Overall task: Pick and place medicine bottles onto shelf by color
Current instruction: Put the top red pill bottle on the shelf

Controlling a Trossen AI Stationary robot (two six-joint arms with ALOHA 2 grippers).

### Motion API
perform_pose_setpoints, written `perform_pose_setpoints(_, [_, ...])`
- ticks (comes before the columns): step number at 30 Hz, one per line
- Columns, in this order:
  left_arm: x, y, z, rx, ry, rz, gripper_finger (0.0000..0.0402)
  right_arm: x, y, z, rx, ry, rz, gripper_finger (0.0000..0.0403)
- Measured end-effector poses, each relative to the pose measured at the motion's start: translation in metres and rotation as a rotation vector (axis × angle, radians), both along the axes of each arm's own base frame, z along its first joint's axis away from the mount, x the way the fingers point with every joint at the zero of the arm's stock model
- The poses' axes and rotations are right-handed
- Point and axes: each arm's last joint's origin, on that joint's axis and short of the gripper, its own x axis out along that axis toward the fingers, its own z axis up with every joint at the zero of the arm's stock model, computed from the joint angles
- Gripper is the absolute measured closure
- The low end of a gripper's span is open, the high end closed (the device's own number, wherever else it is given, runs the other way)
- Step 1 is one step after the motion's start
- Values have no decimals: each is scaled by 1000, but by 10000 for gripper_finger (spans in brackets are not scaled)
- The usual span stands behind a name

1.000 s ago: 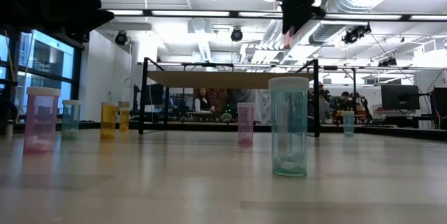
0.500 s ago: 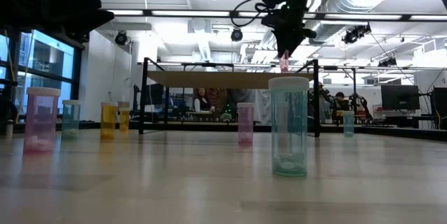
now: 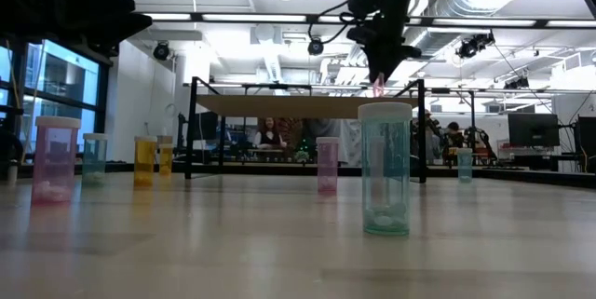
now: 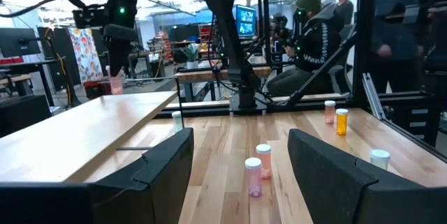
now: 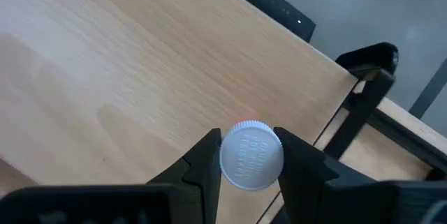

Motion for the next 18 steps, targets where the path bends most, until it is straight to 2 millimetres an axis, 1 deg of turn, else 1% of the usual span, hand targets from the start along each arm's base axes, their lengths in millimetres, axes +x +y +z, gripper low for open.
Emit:
perform_pose_setpoints(5, [0, 0, 0, 0, 1, 0, 177, 4, -4, -9, 17, 18, -2, 299])
perform_pose_setpoints(18, [0, 0, 0, 0, 1, 0, 177, 7, -7, -8, -20, -1, -7, 299])
